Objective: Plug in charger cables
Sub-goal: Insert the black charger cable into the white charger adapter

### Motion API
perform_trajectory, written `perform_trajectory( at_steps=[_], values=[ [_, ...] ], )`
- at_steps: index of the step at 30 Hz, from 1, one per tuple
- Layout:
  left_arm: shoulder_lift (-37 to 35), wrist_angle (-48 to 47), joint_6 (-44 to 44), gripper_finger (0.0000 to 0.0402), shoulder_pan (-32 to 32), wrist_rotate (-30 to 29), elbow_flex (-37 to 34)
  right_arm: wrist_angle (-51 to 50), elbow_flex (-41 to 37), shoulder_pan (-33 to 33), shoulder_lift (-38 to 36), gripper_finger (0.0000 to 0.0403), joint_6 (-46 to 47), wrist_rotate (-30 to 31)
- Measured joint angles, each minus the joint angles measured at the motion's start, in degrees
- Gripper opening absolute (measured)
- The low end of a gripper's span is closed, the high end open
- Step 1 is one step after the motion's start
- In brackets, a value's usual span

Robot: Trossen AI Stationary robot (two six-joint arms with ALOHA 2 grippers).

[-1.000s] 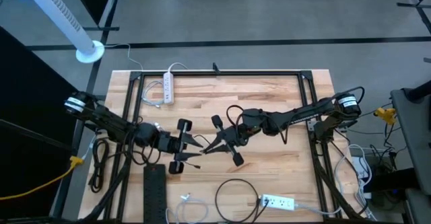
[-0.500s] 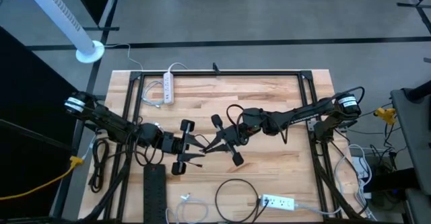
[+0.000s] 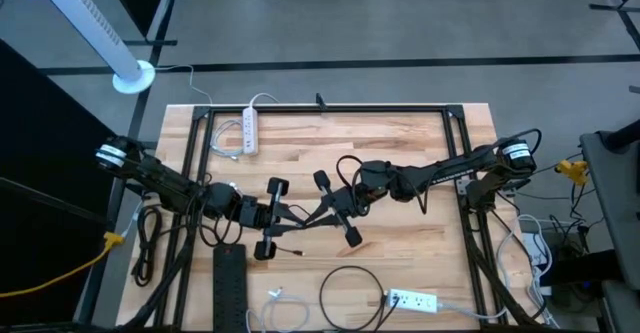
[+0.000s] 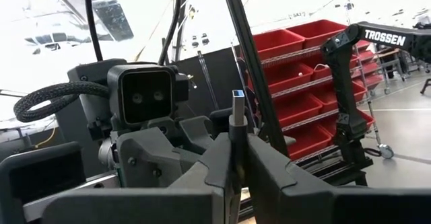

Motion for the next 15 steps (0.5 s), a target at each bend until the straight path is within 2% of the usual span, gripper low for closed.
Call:
perform_trajectory(
  at_steps=[3, 9, 12, 13, 15],
  values=[
    [0.0, -0.22, -0.23, 0.0019, 0.0, -0.17, -0.02, -0.65, 0.0, 0.22, -0.08, 0.0016, 0.17, 1.89],
    [0.0, -0.83, -0.39, 0.0019, 0.02, -1.07, -0.92, -5.48, 0.02, 0.24, -1.11, 0.0109, 0.6, 4.96],
    [-0.47, -1.36, -0.51, 0.0019, -0.08, -4.42, -2.8, -13.87, 0.34, 0.24, -4.0, 0.0148, 0.9, 5.29],
    [-0.65, -1.32, -0.7, 0.0019, -0.07, -5.67, -3.63, -17.56, 0.78, 0.26, -5.38, 0.0157, 1.82, 7.02],
    [-0.9, -1.4, -1.7, 0.0019, -0.04, -7.53, -5.5, -27.78, 2.04, 0.34, -8.21, 0.0169, 5.31, 14.17]
  ],
)
